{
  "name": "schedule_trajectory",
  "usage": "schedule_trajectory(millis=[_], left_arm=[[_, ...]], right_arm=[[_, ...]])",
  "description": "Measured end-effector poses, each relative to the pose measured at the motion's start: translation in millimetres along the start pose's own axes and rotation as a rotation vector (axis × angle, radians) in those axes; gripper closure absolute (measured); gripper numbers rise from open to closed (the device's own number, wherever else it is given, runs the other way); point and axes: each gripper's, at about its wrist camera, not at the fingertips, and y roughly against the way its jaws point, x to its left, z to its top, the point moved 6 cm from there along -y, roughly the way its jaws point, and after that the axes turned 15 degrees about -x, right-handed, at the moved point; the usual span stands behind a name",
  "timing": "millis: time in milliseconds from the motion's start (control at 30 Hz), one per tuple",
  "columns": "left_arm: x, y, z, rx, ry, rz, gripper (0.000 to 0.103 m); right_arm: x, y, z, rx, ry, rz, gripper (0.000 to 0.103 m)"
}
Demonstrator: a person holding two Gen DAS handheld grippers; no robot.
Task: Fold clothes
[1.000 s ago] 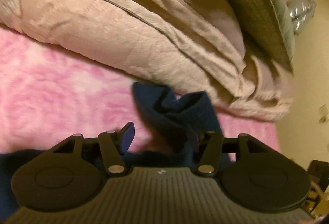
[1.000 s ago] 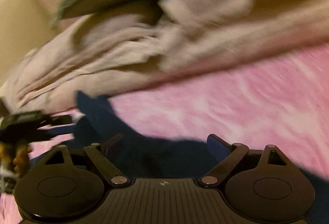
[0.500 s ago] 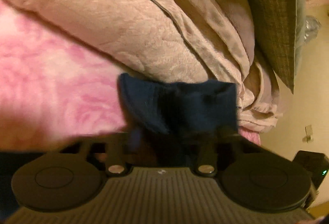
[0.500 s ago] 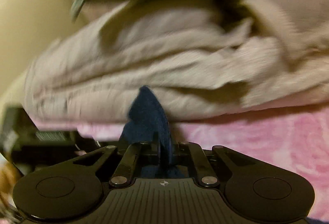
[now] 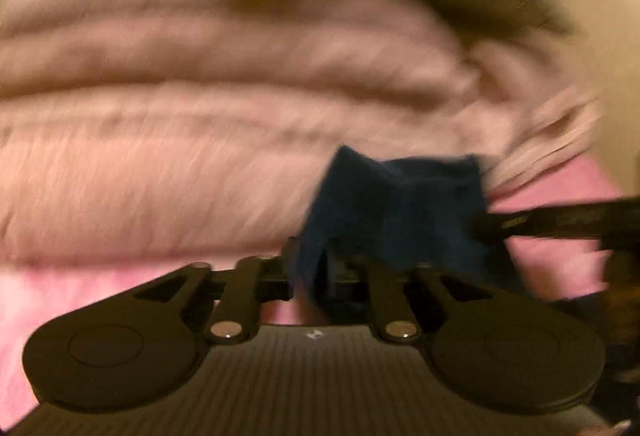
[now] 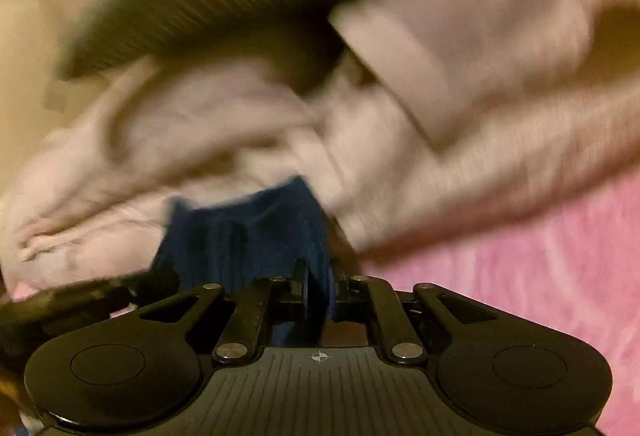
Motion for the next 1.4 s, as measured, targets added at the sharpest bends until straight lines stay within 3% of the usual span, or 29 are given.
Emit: schedule_trajectory(millis=[33, 67, 133, 267, 367, 467, 533, 600, 767, 800, 833, 867, 933, 1033, 1133, 1300, 1400], left_arm=[[1.4, 10.7, 3.5, -0.032, 0.025, 0.019, 0.086], [3.0, 24.1, 8.6, -0.078, 0.053, 0.04, 0.083], [6.1, 54.0, 19.2, -0.145, 0.104, 0.07, 0.07], [9.7, 111.1, 18.8, -0.137, 0.259, 0.092, 0.07], [3.9, 149.1, 0.6, -0.086, 0.355, 0.097, 0.07], [-9.2, 176.2, -20.9, -0.025, 0.399, 0.115, 0.07], [-17.8, 188.0, -28.8, -0.009, 0.414, 0.118, 0.07], [-26.4, 198.4, -35.4, 0.001, 0.426, 0.119, 0.07], [-47.9, 224.3, -51.7, 0.027, 0.455, 0.122, 0.07], [-52.2, 229.5, -55.0, 0.033, 0.461, 0.122, 0.07], [-56.5, 234.7, -58.2, 0.038, 0.467, 0.123, 0.071], [-60.8, 239.9, -61.5, 0.043, 0.473, 0.124, 0.071], [-67.5, 248.3, -67.0, 0.054, 0.477, 0.126, 0.071], [-70.8, 254.1, -72.0, 0.07, 0.457, 0.132, 0.072], [-74.1, 260.0, -76.9, 0.086, 0.437, 0.139, 0.072], [-79.6, 269.9, -85.2, 0.113, 0.404, 0.15, 0.072], [-83.5, 274.6, -90.6, 0.13, 0.382, 0.154, 0.072]], right_arm=[[-3.9, 9.4, 1.8, -0.015, -0.019, -0.032, 0.042], [-8.1, 27.9, 4.9, -0.058, -0.024, -0.046, 0.019], [-19.5, 74.8, 9.1, -0.142, -0.008, -0.062, 0.018], [-74.5, 184.8, -13.9, -0.11, -0.013, -0.14, 0.019], [-121.3, 274.4, -49.3, -0.047, -0.242, -0.233, 0.021], [-169.8, 368.7, -74.3, -0.11, -0.459, -0.447, 0.022], [-186.4, 415.0, -82.4, -0.145, -0.387, -0.605, 0.022], [-193.7, 439.1, -88.0, -0.129, -0.254, -0.685, 0.022], [-208.8, 413.1, -95.1, -0.139, -0.053, -0.654, 0.021], [-215.3, 402.5, -94.2, -0.143, -0.04, -0.652, 0.023], [-221.8, 394.6, -92.4, -0.145, -0.041, -0.633, 0.037], [-230.8, 388.8, -88.3, -0.132, -0.071, -0.595, 0.096], [-244.2, 394.6, -69.3, -0.145, -0.165, -0.53, 0.097], [-251.9, 433.4, -21.5, -0.245, -0.262, -0.426, 0.097], [-270.8, 469.8, 16.7, -0.249, -0.369, -0.374, 0.097], [-315.7, 497.2, 45.1, -0.089, -0.489, -0.442, 0.097], [-338.1, 495.2, 48.6, -0.04, -0.504, -0.494, 0.097]])
